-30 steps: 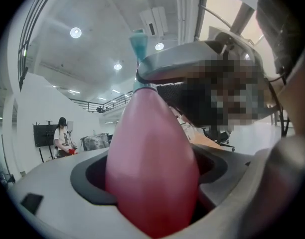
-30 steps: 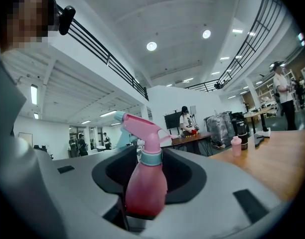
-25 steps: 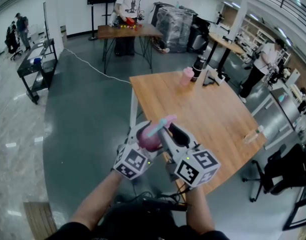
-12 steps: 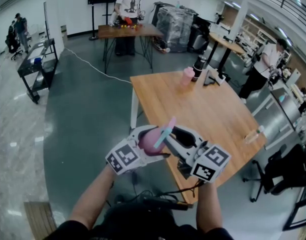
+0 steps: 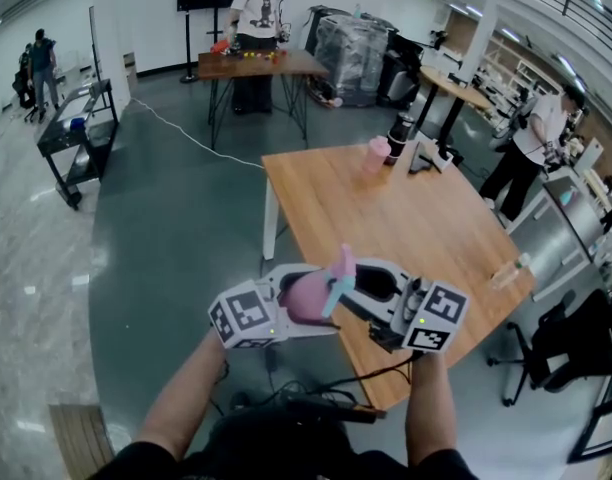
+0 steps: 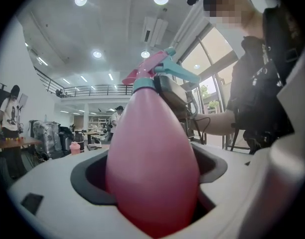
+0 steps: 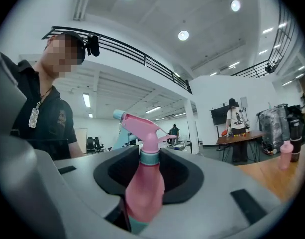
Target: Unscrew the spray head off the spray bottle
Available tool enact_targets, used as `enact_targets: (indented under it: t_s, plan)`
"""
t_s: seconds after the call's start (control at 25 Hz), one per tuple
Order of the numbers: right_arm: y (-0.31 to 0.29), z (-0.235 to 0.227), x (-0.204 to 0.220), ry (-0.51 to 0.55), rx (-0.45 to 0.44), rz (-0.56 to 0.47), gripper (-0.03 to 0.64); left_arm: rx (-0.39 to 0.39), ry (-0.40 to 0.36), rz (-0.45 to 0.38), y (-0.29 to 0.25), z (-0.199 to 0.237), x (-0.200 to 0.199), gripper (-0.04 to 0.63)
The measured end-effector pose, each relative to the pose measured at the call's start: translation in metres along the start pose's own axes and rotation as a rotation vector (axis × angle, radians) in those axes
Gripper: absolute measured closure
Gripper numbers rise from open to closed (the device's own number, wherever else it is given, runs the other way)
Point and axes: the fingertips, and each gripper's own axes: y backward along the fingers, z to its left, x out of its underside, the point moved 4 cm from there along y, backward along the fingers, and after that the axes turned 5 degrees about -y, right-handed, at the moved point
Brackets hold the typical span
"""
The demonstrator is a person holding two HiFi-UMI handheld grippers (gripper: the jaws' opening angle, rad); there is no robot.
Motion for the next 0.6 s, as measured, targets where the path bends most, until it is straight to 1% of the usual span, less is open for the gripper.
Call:
enact_targets:
  t_s: [0.08,0.16,0.32,0.4,0.48,0.6]
  plan:
    - [0.000,0.000,0.000,0.002,-0.029,0.008,0.479,0.016,0.013,-0.011,0.000,-0.002,0.001,0.153]
    - [-0.001,-0.001,0.000,0.004,-0.043,0.013,0.479,0.015,0.009,-0.013,0.001,-0.001,0.002,0.153]
    - [-0.005,-0.001,-0.003,0.019,-0.011,-0.009,0.471,-0.009,0.003,-0.008,0.004,0.003,0.002,0.153]
    - [-0.006,-0.001,-0.004,0.022,0.002,-0.021,0.469,-0.031,-0.002,-0.012,0.005,0.005,0.001,0.153]
    - [-0.007,-0.002,-0.004,0.020,0.010,-0.022,0.445,-0.064,-0.013,-0.026,0.007,0.008,-0.002,0.153]
    - [-0.005,-0.008,-0.003,0.016,0.043,-0.024,0.440,-0.116,-0.008,-0.050,0.011,0.016,-0.005,0.153]
